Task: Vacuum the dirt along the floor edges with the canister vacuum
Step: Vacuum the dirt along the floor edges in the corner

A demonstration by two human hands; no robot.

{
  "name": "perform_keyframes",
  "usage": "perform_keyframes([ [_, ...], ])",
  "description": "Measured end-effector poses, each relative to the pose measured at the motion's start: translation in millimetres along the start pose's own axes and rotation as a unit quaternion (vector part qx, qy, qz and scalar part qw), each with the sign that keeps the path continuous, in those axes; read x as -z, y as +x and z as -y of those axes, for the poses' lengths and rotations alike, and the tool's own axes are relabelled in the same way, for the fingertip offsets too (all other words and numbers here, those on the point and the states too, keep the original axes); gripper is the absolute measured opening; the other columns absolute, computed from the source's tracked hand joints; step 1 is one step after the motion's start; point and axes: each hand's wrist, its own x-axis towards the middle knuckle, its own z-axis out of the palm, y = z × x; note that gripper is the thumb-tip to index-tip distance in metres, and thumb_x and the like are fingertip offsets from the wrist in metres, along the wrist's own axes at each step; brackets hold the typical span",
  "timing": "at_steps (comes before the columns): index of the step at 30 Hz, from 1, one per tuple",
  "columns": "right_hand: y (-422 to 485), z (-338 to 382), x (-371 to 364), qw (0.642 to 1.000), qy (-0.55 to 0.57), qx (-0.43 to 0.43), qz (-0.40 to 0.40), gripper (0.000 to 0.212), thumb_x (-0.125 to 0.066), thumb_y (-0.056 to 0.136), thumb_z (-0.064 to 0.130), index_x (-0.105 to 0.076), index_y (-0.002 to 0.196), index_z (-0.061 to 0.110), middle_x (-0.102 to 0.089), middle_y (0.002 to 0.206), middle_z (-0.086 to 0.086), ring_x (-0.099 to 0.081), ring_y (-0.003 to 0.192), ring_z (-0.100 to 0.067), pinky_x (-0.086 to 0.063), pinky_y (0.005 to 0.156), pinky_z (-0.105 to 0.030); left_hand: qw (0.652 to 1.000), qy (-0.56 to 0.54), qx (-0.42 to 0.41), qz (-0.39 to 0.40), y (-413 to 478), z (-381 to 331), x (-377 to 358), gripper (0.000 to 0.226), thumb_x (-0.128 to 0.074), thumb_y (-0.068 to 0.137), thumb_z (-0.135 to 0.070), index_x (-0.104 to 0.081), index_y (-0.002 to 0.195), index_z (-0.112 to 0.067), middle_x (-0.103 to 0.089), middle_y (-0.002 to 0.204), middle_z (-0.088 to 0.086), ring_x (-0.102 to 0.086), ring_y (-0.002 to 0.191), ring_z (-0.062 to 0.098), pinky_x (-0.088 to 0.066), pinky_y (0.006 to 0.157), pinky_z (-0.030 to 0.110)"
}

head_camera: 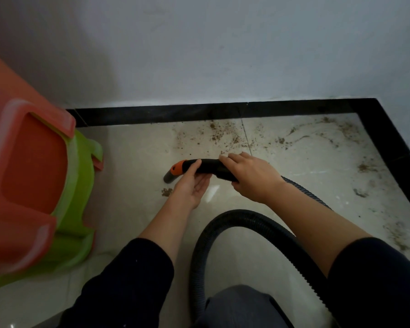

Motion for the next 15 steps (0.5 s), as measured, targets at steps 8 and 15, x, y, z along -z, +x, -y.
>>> perform_keyframes([
  [8,-2.0,-4.5,1.9,1.0,0.005,-0.009,-0.004,0.064,-0.057,0.091,0.02,-0.027,0.147,0.015,-0.048,0.137,-0.005,-0.048,0.116,-0.024,-0.05,0.088,-0.035,1.0,0.0,-0.013,0.003,-1.5,0.4,-5.2,0.017,-0.065,0.093,-0.02,-0.06,0.1,-0.005,-0.067,0.112,0.018,-0.065,0.095,0.02,-0.049,0.098,0.028],
  [15,0.0,0.1,-4.2,1.0,0.008,0.005,0.0,0.061,-0.057,0.092,0.021,-0.028,0.146,0.015,-0.049,0.134,-0.004,-0.048,0.115,-0.023,-0.05,0.085,-0.033,1.0,0.004,-0.009,-0.014,0.1,2.6,1.4,0.016,-0.065,0.093,-0.021,-0.059,0.095,-0.006,-0.066,0.115,0.017,-0.063,0.104,0.021,-0.048,0.098,0.028],
])
